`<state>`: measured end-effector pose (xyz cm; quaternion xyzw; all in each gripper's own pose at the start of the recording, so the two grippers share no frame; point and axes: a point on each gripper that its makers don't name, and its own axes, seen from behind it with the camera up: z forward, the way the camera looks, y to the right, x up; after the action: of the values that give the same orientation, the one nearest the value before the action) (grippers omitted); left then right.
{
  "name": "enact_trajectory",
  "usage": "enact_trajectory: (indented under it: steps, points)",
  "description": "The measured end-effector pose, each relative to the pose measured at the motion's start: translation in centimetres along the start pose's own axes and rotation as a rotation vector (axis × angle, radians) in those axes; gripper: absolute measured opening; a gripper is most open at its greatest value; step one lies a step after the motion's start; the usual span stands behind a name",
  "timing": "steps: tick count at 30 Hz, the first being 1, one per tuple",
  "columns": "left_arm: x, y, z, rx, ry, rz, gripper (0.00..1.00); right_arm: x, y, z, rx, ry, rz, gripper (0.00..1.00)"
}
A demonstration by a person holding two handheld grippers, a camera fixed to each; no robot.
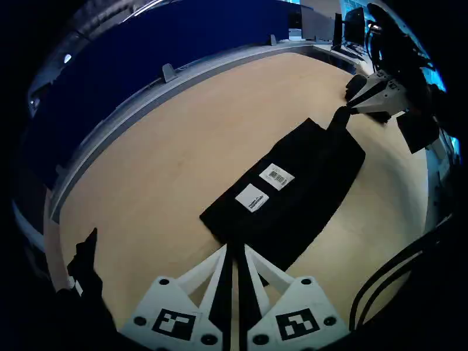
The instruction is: Fold towel
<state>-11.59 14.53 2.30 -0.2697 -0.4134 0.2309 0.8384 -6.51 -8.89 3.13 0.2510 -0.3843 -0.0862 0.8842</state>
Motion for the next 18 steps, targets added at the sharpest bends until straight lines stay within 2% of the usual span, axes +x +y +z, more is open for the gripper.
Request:
enact_trajectory:
  steps: [9, 18]
  points:
    - [-0.8, -0.4, 1.3, -0.007, -0.023, -0.007, 0.07, -0.7, 0.5, 1.3, -0.004, -0.021, 0.02, 0.11]
    - [-0.9, -1.4, 3.0, 0.025, -0.027, -0.027, 0.15, -1.0, 1.0, 2.7, -0.035, -0.035, 0.035, 0.11]
